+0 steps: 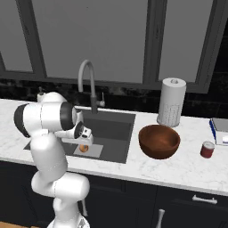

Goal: Pick the onion from the sink and place it in the bowl. Then pick the bowl and place it in the microwave. Then close the microwave door and press the start button.

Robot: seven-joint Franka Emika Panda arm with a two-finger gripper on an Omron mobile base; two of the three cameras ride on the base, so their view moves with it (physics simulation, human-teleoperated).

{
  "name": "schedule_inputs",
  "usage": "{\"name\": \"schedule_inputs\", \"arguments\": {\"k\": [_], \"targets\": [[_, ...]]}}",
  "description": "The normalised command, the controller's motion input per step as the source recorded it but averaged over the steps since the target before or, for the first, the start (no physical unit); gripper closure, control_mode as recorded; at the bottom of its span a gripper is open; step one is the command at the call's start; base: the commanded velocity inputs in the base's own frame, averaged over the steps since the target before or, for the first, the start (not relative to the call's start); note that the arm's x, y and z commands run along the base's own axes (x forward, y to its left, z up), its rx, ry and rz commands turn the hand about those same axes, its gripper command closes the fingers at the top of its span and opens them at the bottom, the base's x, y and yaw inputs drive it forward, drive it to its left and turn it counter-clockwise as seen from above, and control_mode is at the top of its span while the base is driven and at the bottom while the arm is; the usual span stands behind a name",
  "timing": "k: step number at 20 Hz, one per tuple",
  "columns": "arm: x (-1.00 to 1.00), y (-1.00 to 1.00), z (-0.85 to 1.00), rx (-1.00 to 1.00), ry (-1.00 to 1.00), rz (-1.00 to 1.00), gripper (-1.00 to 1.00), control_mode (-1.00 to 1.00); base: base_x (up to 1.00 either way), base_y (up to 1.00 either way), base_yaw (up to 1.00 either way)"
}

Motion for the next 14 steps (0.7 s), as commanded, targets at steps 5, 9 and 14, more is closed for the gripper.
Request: {"name": "schedule_inputs", "arguments": {"k": [5,9,14], "targets": [[0.28,0.06,-0.14,0.00,0.00,0.00,-1.00,-1.00,0.00,0.00,0.00],[0.25,0.00,-0.22,0.00,0.00,0.00,-1.00,-1.00,0.00,0.00,0.00],[0.25,0.00,-0.29,0.00,0.00,0.00,-1.00,-1.00,0.00,0.00,0.00]]}}
